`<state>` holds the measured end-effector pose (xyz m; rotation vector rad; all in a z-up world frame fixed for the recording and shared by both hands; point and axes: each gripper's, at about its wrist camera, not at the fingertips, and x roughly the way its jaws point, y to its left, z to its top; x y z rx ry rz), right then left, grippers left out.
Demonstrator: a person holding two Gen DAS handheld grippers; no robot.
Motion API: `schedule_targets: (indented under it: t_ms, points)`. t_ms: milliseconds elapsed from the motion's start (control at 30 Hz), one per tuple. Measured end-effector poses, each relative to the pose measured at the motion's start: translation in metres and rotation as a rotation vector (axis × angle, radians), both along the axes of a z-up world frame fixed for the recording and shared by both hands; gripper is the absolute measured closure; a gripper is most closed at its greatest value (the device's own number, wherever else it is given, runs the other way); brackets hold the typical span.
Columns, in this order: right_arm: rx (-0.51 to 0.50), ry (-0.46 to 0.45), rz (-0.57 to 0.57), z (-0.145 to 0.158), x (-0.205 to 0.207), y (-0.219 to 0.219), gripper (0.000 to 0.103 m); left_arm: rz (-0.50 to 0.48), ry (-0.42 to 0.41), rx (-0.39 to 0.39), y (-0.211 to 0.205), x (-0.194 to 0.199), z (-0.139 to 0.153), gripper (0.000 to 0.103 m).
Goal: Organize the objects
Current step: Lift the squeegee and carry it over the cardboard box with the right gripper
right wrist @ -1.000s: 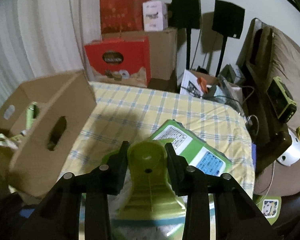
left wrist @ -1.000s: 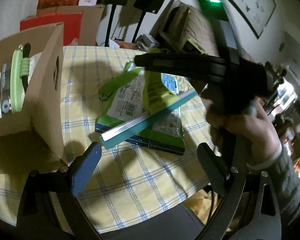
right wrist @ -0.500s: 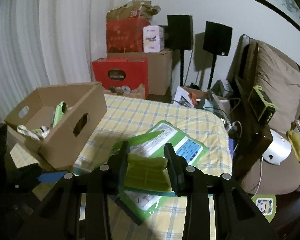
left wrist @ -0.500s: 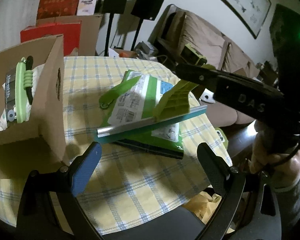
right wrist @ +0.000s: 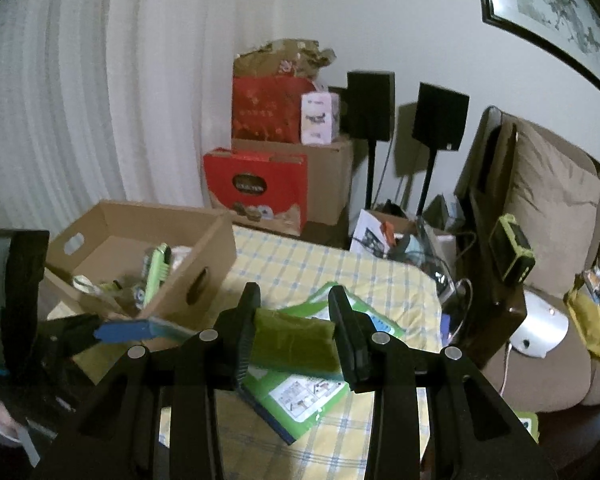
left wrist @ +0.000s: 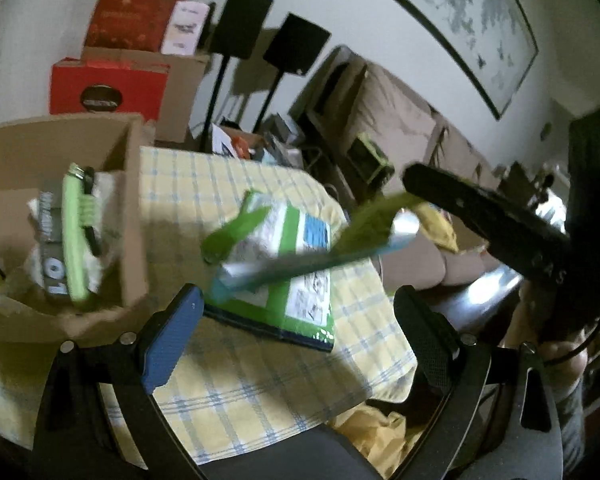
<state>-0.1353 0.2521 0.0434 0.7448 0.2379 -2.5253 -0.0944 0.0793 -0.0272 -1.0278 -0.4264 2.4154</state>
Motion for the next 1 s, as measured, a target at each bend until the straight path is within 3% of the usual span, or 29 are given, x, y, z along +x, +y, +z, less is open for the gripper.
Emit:
schedule_targets:
  t_ms: [133, 267, 400, 467, 533, 700, 1000]
  points:
    - [0.010, 0.016, 0.014, 0.009, 0.007, -0.004, 0.067, 0.016, 0.024, 0.019, -0.018, 0.002, 0.016, 0.007]
    - [0.003, 0.018, 0.049, 0.016, 0.015, -0.012, 0.067, -0.081, 0.016, -0.050, -0.011, -0.001, 0.020, 0.010]
    - [0.009, 0.030, 0.076, 0.022, 0.023, -0.024, 0.067, -0.192, 0.018, -0.105, 0.004, 0.005, 0.022, 0.037]
    - [0.018, 0.042, 0.084, 0.024, 0.027, -0.029, 0.067, -0.191, 0.023, -0.125, 0.007, 0.007, 0.022, 0.045]
    - [0.019, 0.044, 0.093, 0.027, 0.028, -0.034, 0.068, -0.188, 0.011, -0.121, 0.005, 0.006, 0.021, 0.064]
    - [0.037, 0.047, 0.125, 0.030, 0.026, -0.050, 0.068, -0.164, -0.012, -0.091, -0.010, 0.008, 0.021, 0.073]
    - [0.019, 0.055, 0.198, 0.047, 0.019, -0.094, 0.068, -0.138, 0.016, -0.130, -0.054, 0.008, 0.041, 0.073]
